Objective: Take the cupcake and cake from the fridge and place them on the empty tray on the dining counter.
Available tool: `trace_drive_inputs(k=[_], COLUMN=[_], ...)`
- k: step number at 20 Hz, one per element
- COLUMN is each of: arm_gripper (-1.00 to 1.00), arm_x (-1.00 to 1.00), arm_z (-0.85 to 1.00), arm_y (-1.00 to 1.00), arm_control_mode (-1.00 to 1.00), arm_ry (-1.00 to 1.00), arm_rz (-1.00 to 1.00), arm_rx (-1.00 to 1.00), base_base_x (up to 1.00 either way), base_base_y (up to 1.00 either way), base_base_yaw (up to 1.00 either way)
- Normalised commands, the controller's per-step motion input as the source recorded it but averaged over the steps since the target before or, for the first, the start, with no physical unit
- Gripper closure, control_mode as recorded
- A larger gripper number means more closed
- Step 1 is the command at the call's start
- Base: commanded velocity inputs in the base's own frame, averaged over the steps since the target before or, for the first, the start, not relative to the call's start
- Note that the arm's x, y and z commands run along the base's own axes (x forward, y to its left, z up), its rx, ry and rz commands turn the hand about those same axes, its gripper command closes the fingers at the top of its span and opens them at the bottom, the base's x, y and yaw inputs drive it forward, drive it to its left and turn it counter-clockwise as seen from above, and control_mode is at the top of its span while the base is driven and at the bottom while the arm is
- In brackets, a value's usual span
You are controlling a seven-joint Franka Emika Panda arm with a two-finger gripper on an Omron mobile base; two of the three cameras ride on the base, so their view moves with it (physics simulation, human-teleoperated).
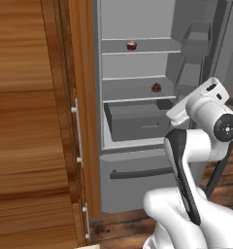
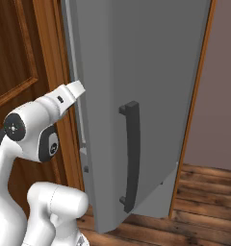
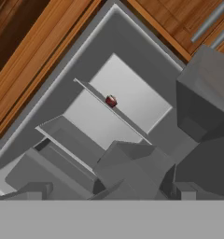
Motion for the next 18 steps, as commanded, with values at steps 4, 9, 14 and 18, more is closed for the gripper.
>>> trace_drive_inputs(k=[4,9,14,18], arm_gripper=[-1.00,-1.00,-1.00,-1.00], arm_x=[0.58,0.11,-0.16,-0.25], arm_z=[-0.16,-0.06,-0.12,-0.16], arm_y=[-0.13,-0.93,-1.00,-1.00], arm_control_mode=[-1.00,-1.00,-1.00,-1.00], arm_ry=[0.10,0.21,0.07,0.00], arm_rz=[-0.04,-0.25,-0.23,-0.13], arm_rx=[0.00,0.07,0.20,0.22], base_base_x=[0.00,0.00,0.00,0.00], base_base_y=[0.00,0.00,0.00,0.00], base_base_yaw=[0.00,0.00,0.00,0.00])
